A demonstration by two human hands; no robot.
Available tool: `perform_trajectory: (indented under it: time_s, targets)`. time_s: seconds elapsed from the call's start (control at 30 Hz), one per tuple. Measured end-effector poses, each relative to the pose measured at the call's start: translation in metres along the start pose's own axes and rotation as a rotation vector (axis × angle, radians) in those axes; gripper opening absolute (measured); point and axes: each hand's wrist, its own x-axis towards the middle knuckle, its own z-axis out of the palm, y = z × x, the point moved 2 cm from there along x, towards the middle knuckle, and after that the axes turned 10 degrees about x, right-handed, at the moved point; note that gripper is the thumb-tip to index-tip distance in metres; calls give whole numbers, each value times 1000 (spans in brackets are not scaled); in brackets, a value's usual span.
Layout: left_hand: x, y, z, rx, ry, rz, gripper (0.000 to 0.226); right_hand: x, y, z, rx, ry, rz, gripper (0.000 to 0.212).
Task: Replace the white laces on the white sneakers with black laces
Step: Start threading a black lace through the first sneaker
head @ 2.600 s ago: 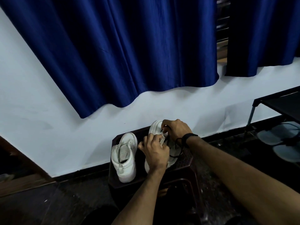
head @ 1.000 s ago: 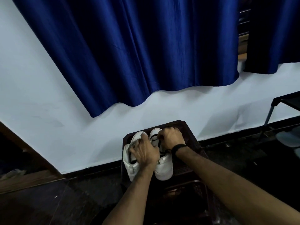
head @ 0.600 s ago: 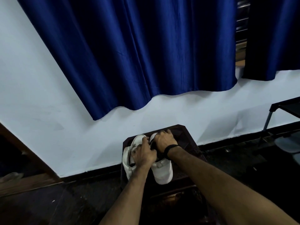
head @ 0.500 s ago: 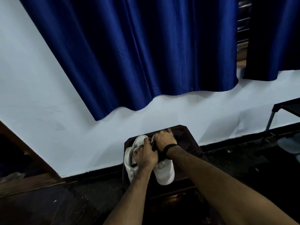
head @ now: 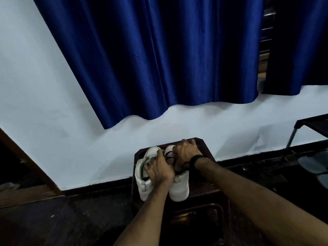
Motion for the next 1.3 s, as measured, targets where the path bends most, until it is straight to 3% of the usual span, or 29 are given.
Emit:
perform_trajectory:
  time_s: [0.13, 0.23, 0.3, 0.37, 0.43, 0.5, 0.57, 0.67, 0.83, 1.0, 1.1, 1.17, 1.23, 1.3]
  targets:
    - [-3, 2, -3, 18, 28, -2, 41, -18, 6, -28, 380, 56, -78, 14]
    - [-3, 1, -2, -11, 54, 8, 35, -31, 11, -37, 714, -59, -140, 8]
    - [-3, 0, -1, -35, 69, 24, 35, -37, 17, -36, 790, -101, -125, 13]
    - [-3, -1, -1, -26, 97, 37, 34, -34, 27, -24, 842, -16, -27, 26]
    - [-3, -2, 2, -56, 109, 47, 26, -24, 41, -8, 816, 141, 163, 42]
    - [-3, -3, 5, -115, 140, 55, 14, -18, 47, 6, 668, 145, 278, 38]
    - [-4, -3, 5, -130, 168, 41, 11, -16, 42, 11, 604, 93, 261, 27]
    - [-5, -3, 4, -141, 212, 43, 4, -9, 32, 2, 584, 153, 181, 28]
    - [-3, -4, 8, -102, 175, 43, 10, 17, 35, 9, 406, -130, 247, 34]
    - [-2, -3, 8, -73, 180, 15, 15, 19, 40, 15, 393, -97, 159, 27]
    - [-1, -3, 8, -57, 192, 11, 18, 15, 51, 10, 657, 38, 202, 24]
    - [-2, -3, 7, -55, 175, 12, 19, 8, 56, -5, 1068, 88, 229, 20]
    - [-2, -3, 7, -41, 151, 13, 20, -2, 58, -26, 1383, 53, 219, 19]
    - [-2, -5, 7, -17, 158, 16, 19, -12, 56, -48, 1464, -1, 200, 17]
